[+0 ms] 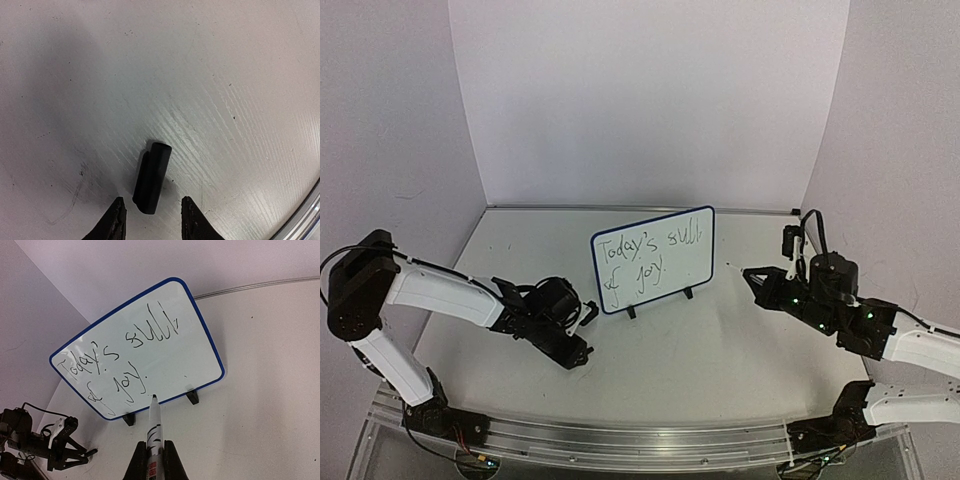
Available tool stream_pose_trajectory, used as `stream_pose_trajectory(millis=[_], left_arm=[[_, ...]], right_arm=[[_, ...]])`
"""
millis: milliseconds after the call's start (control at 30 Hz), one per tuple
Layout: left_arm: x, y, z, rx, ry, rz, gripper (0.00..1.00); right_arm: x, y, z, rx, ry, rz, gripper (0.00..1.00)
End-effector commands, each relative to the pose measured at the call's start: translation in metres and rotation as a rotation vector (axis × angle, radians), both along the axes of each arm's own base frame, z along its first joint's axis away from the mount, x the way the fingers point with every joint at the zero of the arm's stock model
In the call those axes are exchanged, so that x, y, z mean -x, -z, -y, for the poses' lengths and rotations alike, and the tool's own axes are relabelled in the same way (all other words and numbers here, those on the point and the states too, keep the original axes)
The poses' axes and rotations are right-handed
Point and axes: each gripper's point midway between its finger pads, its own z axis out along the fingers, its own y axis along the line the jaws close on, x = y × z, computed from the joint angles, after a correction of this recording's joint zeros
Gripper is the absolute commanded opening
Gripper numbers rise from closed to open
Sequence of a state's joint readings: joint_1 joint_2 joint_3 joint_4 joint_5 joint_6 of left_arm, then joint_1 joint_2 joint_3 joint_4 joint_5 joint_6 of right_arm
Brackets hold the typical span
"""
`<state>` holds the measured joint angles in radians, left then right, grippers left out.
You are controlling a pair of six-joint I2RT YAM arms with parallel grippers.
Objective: Write a sentence on the whiteboard
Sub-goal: Pick up the pen cap from the center of the board.
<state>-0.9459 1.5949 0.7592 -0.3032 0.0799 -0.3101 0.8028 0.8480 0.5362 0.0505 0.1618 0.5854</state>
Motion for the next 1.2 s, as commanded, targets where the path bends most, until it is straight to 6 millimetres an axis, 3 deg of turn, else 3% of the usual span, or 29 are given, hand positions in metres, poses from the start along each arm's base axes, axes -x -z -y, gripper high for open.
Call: stream_pose_trajectory(millis=[0, 367, 767, 967, 1167], left_arm=[[-0.003, -0.001, 0.006, -0.03, 0.027, 0.026, 0.36], [-0.006, 0.008, -0.002, -0.117, 0.017, 0.054, 0.27], [-0.001, 0.011, 0.001, -0.148, 0.064, 0.053, 0.04], [0.004, -0.003, 0.01, -0.086, 0.112, 0.051, 0.0], [0.012, -0.044, 0.03, 0.062, 0.206, 0.078, 0.0]], right_arm=[[-0.002, -0.002, 0.006, -0.013, 0.031, 0.009, 0.0], [-0.002, -0.002, 0.008, -0.019, 0.043, 0.008, 0.0], [0.002, 0.004, 0.001, 0.004, -0.003, -0.013, 0.0], [0.01, 0.018, -0.025, 0.061, -0.16, -0.093, 0.0], [0.019, 0.039, -0.044, 0.013, -0.372, -0.233, 0.0]])
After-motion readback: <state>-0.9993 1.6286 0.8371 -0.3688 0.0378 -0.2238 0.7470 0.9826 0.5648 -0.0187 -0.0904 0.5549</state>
